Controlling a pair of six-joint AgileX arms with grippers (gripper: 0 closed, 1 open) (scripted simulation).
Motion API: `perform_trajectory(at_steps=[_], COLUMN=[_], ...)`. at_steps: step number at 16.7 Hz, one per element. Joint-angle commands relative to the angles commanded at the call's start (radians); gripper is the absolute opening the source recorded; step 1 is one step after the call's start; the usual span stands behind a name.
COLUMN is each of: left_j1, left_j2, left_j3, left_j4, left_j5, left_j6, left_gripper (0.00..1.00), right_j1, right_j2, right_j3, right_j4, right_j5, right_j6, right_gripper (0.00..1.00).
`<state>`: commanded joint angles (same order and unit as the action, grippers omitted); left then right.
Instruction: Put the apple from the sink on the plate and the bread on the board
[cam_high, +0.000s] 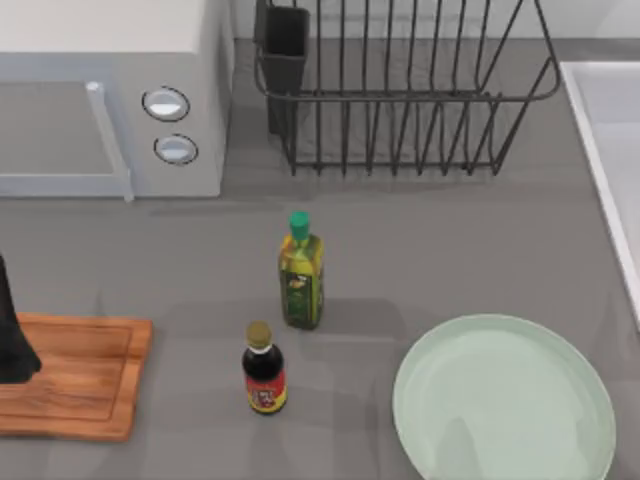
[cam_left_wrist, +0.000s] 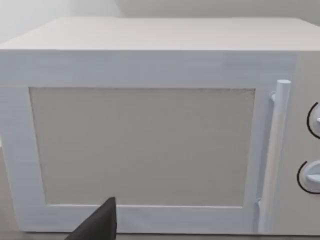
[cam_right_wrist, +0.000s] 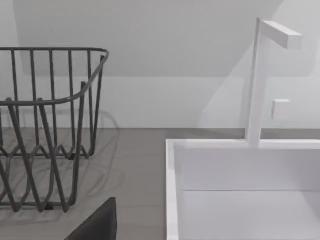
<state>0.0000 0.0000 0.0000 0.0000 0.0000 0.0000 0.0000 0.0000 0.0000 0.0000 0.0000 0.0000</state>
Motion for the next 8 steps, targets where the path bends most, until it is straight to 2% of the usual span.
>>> perform_trajectory(at_steps=[5,8], left_j1=[0.000,0.000], left_j2=[0.000,0.000], left_j3=[0.000,0.000], left_j4=[0.000,0.000], left_j5=[0.000,0.000], left_j6=[0.000,0.000], left_gripper=[1.00,1.00], right_j1=[-0.001,-0.012], right_j2=[0.010,0.104], right_j3=[0.010,0.099], right_j4=[-0.007,-0.066], right_j5=[0.000,0.000], right_j6=[-0.001,-0.011], right_gripper=[1.00,1.00])
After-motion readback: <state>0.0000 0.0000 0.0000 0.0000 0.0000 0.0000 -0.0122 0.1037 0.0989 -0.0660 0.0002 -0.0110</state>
